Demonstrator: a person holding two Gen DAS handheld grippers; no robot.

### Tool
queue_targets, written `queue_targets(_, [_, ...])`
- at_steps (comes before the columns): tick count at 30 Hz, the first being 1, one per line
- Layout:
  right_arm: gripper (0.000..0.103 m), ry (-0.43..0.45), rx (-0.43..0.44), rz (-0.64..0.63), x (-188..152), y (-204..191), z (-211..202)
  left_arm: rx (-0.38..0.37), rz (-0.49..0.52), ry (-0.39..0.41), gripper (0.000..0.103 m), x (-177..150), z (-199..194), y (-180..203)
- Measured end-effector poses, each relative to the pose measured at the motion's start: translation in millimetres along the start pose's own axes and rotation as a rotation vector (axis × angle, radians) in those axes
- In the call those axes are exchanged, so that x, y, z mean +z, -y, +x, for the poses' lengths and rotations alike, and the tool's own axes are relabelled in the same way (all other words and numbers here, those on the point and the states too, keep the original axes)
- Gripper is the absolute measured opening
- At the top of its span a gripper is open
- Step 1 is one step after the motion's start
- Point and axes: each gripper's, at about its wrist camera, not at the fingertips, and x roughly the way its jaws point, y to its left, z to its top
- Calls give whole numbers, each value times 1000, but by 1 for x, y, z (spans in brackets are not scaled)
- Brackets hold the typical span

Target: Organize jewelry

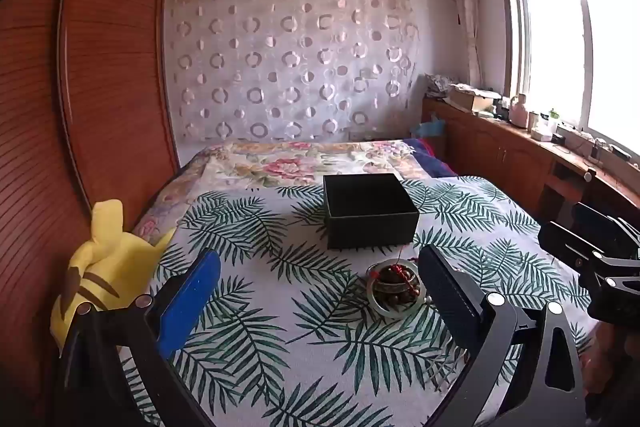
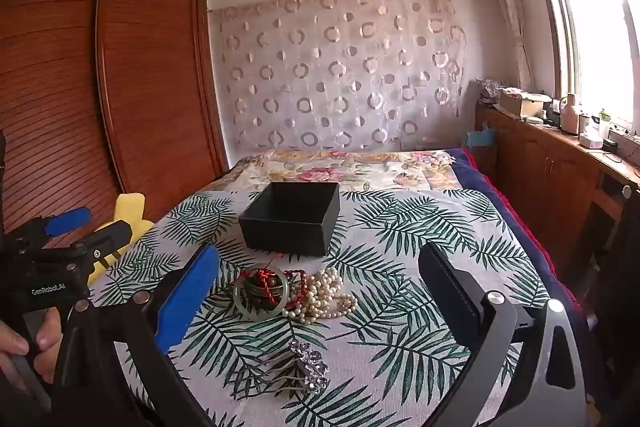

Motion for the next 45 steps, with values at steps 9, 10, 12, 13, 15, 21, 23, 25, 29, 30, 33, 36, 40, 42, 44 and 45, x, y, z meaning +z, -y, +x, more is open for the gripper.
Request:
queue_targets(9, [101, 1, 1, -1, -1, 0, 1, 0, 1, -1, 96, 0, 0, 0])
queue_targets(10, [101, 2, 1, -1, 0, -1, 1, 0, 1, -1, 96, 0, 0, 0])
queue_targets(12, [101, 1, 1, 1, -1, 0, 1, -4, 0, 1, 96, 0, 0, 0])
queue_targets(13, [101, 1, 0, 1, -1, 0, 1, -7, 0, 3, 96, 0, 0, 0])
queue_targets(15, [101, 1, 1, 1, -1, 0, 0, -7, 2, 4, 96, 0, 0, 1])
queue_targets(21, [101, 2, 1, 1, -1, 0, 0, -9, 1, 5, 96, 1, 0, 1])
queue_targets(23, [101, 1, 1, 2, -1, -1, 1, -8, -1, 7, 96, 0, 0, 1])
queue_targets(25, [101, 1, 2, 2, -1, -1, 1, -8, -3, 7, 96, 0, -2, 1])
queue_targets(29, [101, 1, 2, 2, -1, -1, 1, -9, -2, 6, 96, 0, -1, 1])
queue_targets(30, [101, 1, 1, 2, -1, -1, 2, -10, -1, 6, 96, 1, -2, 2])
queue_targets(33, [101, 2, 1, 2, -1, -1, 1, -9, -2, 7, 96, 1, -3, 3])
queue_targets(36, [101, 1, 1, 1, -1, -1, 1, -10, -3, 7, 96, 1, -3, 3])
queue_targets(40, [101, 1, 1, 2, -2, -1, 2, -9, -2, 8, 96, 1, -3, 3])
queue_targets(42, [101, 1, 2, 2, -1, -1, 1, -11, -2, 9, 96, 1, -3, 4])
queue_targets(44, [101, 1, 2, 1, -1, -1, 1, -11, -2, 12, 96, 2, -5, 7])
queue_targets(45, [101, 2, 1, 2, -1, -1, 1, -11, -2, 12, 96, 2, -5, 9])
